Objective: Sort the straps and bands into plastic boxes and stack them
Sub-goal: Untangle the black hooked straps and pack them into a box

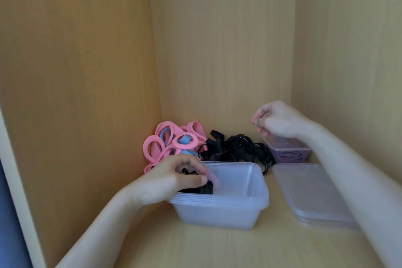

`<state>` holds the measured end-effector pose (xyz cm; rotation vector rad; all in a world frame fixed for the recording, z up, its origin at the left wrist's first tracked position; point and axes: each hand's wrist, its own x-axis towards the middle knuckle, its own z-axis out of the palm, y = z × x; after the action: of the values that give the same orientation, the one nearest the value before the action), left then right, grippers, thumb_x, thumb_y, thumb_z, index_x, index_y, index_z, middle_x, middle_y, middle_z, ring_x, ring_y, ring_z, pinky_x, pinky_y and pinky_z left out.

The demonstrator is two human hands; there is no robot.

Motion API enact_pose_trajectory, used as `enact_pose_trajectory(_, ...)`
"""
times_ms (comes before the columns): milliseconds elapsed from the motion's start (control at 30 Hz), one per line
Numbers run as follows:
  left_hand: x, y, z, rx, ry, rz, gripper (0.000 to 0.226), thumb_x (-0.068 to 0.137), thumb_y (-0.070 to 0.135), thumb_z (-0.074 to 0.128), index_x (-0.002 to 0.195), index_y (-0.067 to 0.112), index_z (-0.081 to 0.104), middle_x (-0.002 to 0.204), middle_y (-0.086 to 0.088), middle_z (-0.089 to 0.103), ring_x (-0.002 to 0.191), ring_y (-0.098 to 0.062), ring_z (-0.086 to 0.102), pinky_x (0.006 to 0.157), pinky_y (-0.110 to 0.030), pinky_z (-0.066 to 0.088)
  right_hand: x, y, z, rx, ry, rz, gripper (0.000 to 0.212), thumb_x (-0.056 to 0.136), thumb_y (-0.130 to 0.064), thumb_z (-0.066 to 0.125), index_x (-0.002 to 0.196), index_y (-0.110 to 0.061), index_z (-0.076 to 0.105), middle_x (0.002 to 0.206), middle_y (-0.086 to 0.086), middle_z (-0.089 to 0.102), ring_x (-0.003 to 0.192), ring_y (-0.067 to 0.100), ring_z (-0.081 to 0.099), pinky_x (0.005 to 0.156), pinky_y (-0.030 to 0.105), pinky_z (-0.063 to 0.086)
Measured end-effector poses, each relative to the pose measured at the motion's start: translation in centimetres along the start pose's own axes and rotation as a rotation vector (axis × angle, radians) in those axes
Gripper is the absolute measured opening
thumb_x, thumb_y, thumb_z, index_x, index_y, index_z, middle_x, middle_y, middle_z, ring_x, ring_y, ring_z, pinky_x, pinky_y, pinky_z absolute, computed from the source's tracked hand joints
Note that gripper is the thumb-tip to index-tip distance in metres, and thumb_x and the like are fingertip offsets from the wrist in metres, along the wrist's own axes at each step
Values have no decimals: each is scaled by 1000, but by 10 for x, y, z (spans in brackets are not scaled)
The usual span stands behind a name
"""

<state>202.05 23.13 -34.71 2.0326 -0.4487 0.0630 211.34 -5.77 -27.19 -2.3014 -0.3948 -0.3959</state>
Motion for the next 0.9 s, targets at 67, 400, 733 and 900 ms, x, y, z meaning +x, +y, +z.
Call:
enact_pose_trajectory(67,-1,2,0,-13,-17,14,39,69,51,78,99,26,73,115,-5,73,116,-25,64,110,-50,42,11,-7,-5,-49,-69,-12,14,92,-6,59,88,-12,70,77,5,74,57,9,64,57,23,47)
enact_pose_trajectory(400,12,24,-12,26,31,-100,53,76,66,58,108,26,72,109,15,74,112,-9,66,96,-32,50,42,-37,25,-227,-470,-118,13,93,-7,66,94,-18,73,86,-3,72,72,9,69,64,24,55)
enact_pose_trajectory(733,111,63,-31,434,-122,-129,21,95,24,61,86,11,75,85,1,78,78,-13,73,60,-23,53,53,-24,13,-251,-516,-96,10,93,-13,68,100,-18,74,97,3,75,77,12,70,66,24,54)
enact_pose_trajectory(900,149,51,-16,728,-367,-313,26,89,41,72,86,15,71,87,0,79,68,-13,69,56,-21,45,54,-18,3,-275,-487,-62,11,94,-15,66,103,-14,73,94,2,73,79,14,70,67,24,55)
